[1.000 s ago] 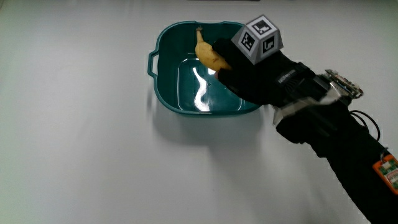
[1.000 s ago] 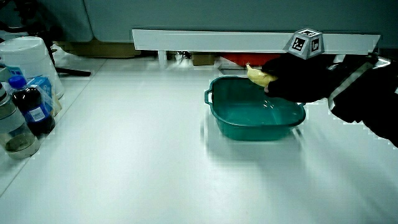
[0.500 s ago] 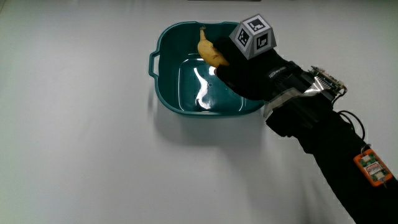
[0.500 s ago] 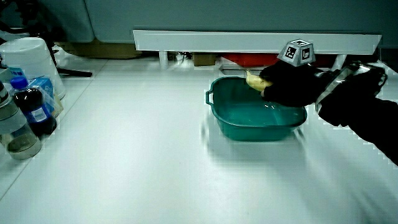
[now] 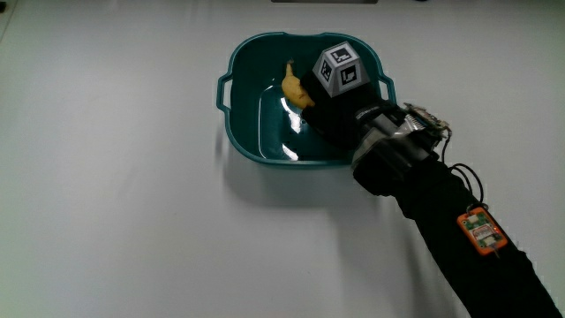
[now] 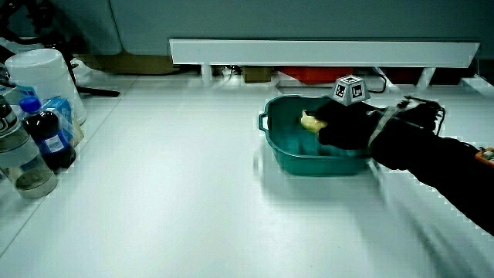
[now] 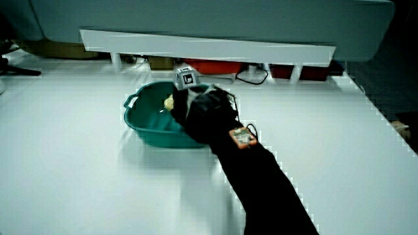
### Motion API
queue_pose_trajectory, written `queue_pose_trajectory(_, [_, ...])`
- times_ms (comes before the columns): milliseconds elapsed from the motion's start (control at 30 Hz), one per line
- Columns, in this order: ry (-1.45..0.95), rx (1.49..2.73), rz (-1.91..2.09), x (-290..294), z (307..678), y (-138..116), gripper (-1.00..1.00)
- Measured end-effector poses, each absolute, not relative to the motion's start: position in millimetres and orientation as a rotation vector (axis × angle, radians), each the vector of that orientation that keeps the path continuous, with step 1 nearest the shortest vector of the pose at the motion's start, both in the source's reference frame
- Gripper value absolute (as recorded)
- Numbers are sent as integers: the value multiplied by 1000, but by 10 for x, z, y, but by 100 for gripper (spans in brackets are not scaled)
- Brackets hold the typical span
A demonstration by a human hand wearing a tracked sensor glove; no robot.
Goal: Place banana into plate
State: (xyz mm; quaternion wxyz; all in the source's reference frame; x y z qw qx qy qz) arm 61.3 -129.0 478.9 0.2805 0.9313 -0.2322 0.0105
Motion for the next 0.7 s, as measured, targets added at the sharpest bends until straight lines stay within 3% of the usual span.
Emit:
queue_pose_trajectory(233, [-554,2437,-19,614,5063,-1304,0])
queue_pose_trajectory(700, [-550,2393,-71,547,5266,-1217,0])
